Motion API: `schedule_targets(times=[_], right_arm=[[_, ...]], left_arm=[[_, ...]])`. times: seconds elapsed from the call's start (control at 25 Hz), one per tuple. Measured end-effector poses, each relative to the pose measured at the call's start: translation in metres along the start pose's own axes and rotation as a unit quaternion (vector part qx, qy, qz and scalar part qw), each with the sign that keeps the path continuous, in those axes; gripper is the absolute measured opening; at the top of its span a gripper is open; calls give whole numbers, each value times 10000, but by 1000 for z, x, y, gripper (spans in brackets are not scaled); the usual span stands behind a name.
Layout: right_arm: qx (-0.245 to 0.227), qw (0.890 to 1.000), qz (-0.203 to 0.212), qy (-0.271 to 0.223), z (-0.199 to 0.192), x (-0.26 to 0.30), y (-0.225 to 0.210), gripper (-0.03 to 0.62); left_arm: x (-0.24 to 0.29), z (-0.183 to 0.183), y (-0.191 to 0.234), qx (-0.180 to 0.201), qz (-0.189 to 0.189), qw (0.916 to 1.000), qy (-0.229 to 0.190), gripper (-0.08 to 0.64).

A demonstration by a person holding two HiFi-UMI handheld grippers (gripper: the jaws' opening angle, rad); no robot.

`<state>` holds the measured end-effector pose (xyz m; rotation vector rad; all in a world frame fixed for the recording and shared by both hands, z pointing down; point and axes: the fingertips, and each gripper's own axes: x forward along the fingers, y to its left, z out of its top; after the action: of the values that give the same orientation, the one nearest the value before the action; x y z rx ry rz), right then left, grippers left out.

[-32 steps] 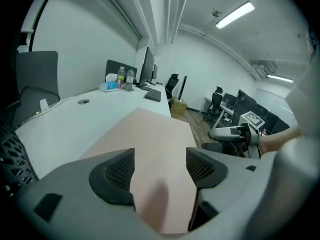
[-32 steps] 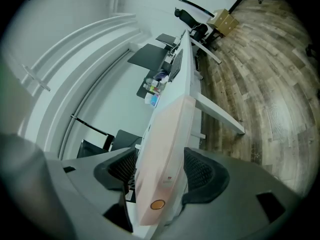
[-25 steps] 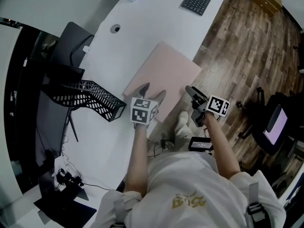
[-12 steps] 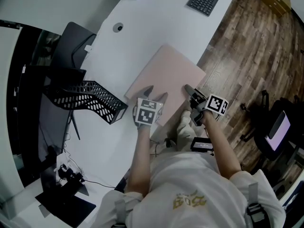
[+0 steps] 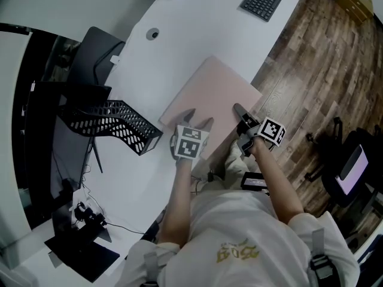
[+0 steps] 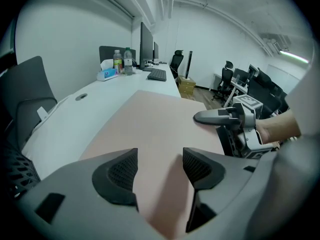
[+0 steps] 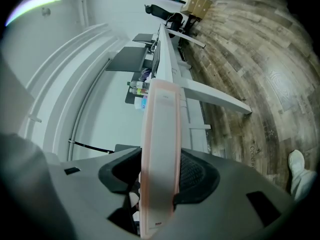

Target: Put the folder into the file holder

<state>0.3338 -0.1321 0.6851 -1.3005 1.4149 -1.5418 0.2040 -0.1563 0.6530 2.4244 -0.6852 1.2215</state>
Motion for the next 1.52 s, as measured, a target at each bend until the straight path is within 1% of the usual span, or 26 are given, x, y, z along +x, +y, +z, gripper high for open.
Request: schedule_targets(times=[0.12,0.2,0.36,0.52,0.68,0.84,0.96,1.08,1.16,1.28,1.4,1.52], right_arm=[[122,9999,86,-20,0,0,-1,208],[165,9998,103,54,-1,1,-1,206],[135,9997,140,132,-1,0,1,201],[194,9994,208,178,0,-6,5,193],[156,9994,287,90,5,-15,17,186],[-196,9974,692,49,16,-24,37,178],[-402,9963,763,26,20,-27,49,176],[-455,9955,836,-17,20,-30,62,175],[-557,9952,806,-4,19,-33,66,175],[-757,9930,909,-2,20,-36,82,173],[-1124,9886,999,-13,21,-39,103,173],[-1622,9806,1095,55,22,-43,122,173]], left_arm=[[0,-1,1,-20,38,10000,2,298],[1,-1,1,-28,45,10000,-1,298],[0,0,1,-42,26,10000,-5,298],[0,1,-2,-60,-48,10000,-58,297],[-4,10,-6,-89,-170,9997,-145,298],[-7,21,-15,17,-343,9991,-236,295],[-9,27,-17,34,-413,9987,-301,295],[-14,32,-18,3,-453,9981,-407,287],[-17,34,-19,-44,-494,9975,-496,273],[-23,40,-21,-108,-544,9962,-675,250],[-31,48,-24,-180,-576,9938,-930,216],[-39,54,-27,-318,-689,9908,-1122,212]])
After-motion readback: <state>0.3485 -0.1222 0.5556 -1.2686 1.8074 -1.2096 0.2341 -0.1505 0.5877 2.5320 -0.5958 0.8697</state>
